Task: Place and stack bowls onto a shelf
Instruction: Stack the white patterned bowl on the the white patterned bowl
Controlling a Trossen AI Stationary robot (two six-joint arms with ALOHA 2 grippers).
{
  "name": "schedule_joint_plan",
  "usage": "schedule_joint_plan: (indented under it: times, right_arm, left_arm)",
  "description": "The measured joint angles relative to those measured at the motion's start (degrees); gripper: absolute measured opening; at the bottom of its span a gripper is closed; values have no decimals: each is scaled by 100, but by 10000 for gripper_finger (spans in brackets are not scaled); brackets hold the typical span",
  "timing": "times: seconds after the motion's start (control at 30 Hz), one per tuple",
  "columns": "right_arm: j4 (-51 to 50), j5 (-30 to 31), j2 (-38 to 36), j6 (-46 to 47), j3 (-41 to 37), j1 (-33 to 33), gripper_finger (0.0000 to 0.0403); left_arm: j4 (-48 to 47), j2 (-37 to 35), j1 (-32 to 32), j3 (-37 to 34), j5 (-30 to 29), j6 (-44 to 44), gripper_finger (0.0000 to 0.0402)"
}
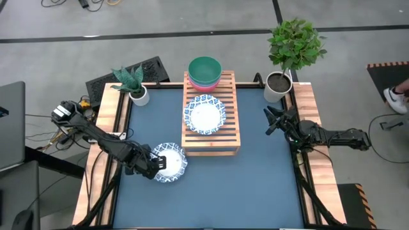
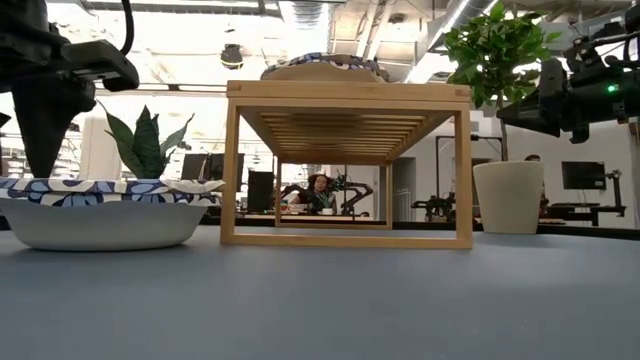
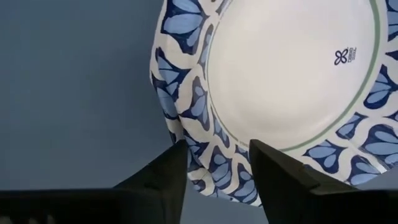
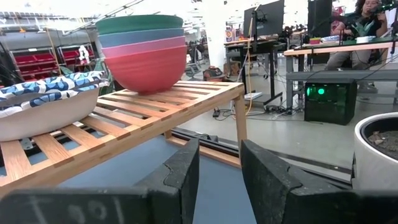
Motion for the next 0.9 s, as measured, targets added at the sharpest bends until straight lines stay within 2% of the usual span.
schedule_joint_plan:
  times: [0.3,0.5,0.6,0.9]
  right_arm:
    - [1,0,-1,-20,0,0,143]
    - [0,0,0,-20,0,0,143]
    - [2,0,-2,-20,0,0,143]
    - [0,2,0,-15,0,0,143]
  left_arm:
    - [-78,0,28,-2,-260,184,61]
    - [-177,0,28,-2,-330,274,15]
    - [-201,0,28,-2,-339,327,4]
    - [-212,-175,27,-2,-360,460,0]
